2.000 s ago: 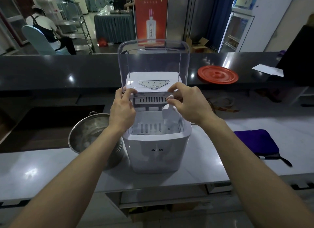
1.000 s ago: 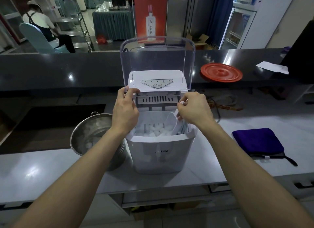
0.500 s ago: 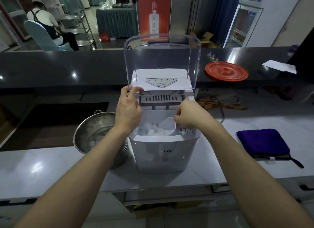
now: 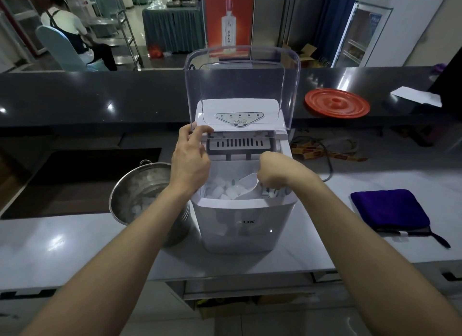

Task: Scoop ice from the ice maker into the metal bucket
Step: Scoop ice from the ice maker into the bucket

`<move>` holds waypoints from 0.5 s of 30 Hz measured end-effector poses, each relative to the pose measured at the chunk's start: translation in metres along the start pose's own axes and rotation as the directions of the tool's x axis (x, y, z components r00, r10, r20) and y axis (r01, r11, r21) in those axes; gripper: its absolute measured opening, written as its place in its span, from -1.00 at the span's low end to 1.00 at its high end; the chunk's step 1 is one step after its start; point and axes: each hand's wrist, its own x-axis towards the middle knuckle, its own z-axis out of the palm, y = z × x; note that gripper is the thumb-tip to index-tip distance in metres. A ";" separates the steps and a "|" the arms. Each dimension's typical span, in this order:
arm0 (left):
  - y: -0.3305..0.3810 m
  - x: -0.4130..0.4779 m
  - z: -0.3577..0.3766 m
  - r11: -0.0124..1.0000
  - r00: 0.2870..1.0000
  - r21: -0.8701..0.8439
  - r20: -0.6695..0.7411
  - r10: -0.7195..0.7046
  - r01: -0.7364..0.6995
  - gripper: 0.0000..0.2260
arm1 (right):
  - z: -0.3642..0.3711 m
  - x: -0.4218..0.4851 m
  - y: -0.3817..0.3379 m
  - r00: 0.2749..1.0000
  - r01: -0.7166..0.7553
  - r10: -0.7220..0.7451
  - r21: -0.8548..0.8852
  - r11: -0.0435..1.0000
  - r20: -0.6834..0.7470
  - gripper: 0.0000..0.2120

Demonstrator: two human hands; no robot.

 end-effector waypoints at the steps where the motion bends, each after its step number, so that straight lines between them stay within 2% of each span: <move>1: 0.000 0.000 0.000 1.000 1.000 0.002 0.000 -0.002 0.002 -0.61 | 0.001 0.000 0.001 1.000 0.001 -0.001 0.020 1.000 0.001 -0.84; 15: 0.005 -0.001 -0.002 1.000 1.000 -0.017 0.000 -0.012 0.012 -0.61 | 0.006 0.001 0.005 1.000 -0.019 0.022 0.109 0.994 -0.018 -0.83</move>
